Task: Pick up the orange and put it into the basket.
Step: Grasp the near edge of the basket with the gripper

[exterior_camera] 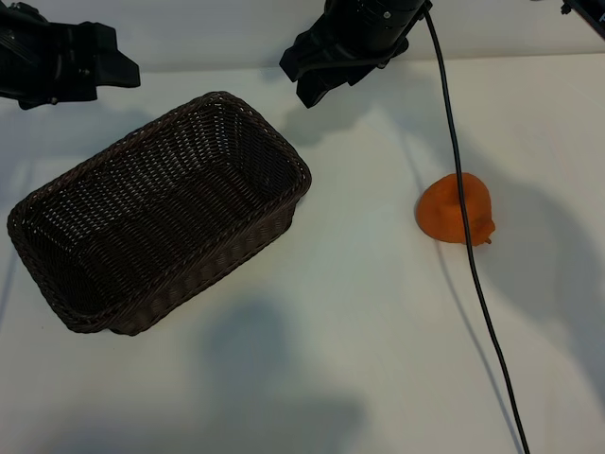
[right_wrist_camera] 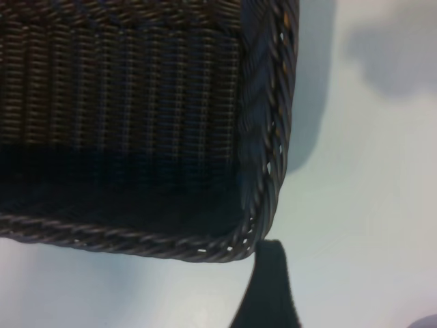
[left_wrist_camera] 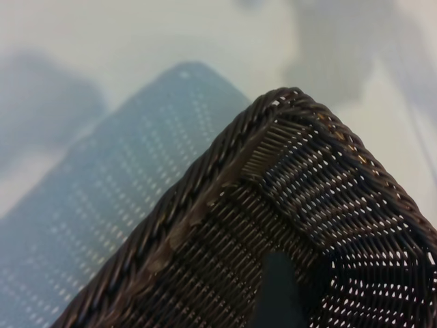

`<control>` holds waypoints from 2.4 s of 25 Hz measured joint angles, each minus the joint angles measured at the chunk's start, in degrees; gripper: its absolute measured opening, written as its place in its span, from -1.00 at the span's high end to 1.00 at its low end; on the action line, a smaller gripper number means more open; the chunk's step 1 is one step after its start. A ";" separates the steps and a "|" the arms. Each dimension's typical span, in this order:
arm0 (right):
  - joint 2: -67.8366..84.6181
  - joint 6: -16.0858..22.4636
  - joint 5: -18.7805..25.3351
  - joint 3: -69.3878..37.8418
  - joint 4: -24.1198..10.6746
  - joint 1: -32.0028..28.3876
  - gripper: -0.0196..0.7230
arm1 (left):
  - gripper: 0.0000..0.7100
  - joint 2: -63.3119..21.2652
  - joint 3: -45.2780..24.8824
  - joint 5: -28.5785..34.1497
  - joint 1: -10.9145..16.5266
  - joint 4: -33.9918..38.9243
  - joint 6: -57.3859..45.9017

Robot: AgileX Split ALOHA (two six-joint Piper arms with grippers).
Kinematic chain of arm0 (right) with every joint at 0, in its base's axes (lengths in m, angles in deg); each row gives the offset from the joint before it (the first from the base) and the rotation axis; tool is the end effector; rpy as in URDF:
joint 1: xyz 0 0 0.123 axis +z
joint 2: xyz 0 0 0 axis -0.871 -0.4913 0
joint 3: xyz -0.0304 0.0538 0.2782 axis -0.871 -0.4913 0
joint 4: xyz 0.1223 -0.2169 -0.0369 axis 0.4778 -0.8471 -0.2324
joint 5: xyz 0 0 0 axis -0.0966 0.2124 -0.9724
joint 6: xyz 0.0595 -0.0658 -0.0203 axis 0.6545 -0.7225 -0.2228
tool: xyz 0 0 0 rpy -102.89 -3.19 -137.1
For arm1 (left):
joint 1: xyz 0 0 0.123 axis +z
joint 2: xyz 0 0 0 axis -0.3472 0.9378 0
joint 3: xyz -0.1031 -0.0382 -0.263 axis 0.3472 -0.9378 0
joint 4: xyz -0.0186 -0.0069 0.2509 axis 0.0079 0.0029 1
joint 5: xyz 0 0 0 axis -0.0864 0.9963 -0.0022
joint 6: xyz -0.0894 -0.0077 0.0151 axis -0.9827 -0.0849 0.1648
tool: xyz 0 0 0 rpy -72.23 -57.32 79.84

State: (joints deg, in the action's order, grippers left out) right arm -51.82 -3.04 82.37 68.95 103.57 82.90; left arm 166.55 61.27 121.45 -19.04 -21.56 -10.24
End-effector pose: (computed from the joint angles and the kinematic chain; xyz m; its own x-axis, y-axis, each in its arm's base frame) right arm 0.4226 0.1970 0.3011 -0.7971 -0.4232 -0.4307 -0.5350 0.8257 0.1789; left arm 0.3474 -0.0278 0.2931 -0.7925 -0.1570 -0.5894 0.1112 0.9130 -0.3926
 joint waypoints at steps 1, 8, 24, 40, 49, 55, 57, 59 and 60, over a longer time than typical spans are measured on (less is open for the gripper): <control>0.00 0.00 0.00 0.00 0.00 0.00 -0.56 | -0.66 0.00 0.00 -0.02 0.00 0.00 0.00; 0.00 0.00 0.00 0.00 0.00 0.00 -0.56 | -0.66 0.00 0.00 -0.02 0.00 0.00 0.00; 0.00 0.00 0.00 0.00 0.00 0.00 -0.56 | -0.66 -5.24 -0.06 7.92 0.00 14.81 -14.20; -0.02 0.00 0.00 0.00 -1.79 0.00 -0.56 | -0.66 -22.81 -24.81 -0.09 0.00 30.05 -38.66; -0.72 0.00 0.00 0.00 -3.18 0.00 -0.56 | -0.66 -22.86 -31.43 -2.50 0.00 36.91 -47.35; -0.72 0.00 0.00 0.00 -3.23 0.00 -0.56 | -0.66 -22.86 -34.07 -5.85 0.00 37.41 -48.78; -0.72 0.00 0.00 0.00 -3.23 0.00 -0.56 | -0.66 -22.86 -34.34 -7.22 0.00 37.39 -49.36; -0.72 0.00 0.00 0.00 -3.23 0.00 -0.56 | -0.66 -22.60 -34.34 -8.61 0.00 38.34 -50.20; -0.72 0.00 0.00 0.00 -3.23 0.00 -0.56 | -0.66 -22.25 -34.34 -8.91 0.00 38.60 -50.65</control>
State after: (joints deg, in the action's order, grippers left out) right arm -52.54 -3.04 82.37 68.95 100.33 82.90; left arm 144.30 26.93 112.54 -19.04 17.04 -60.89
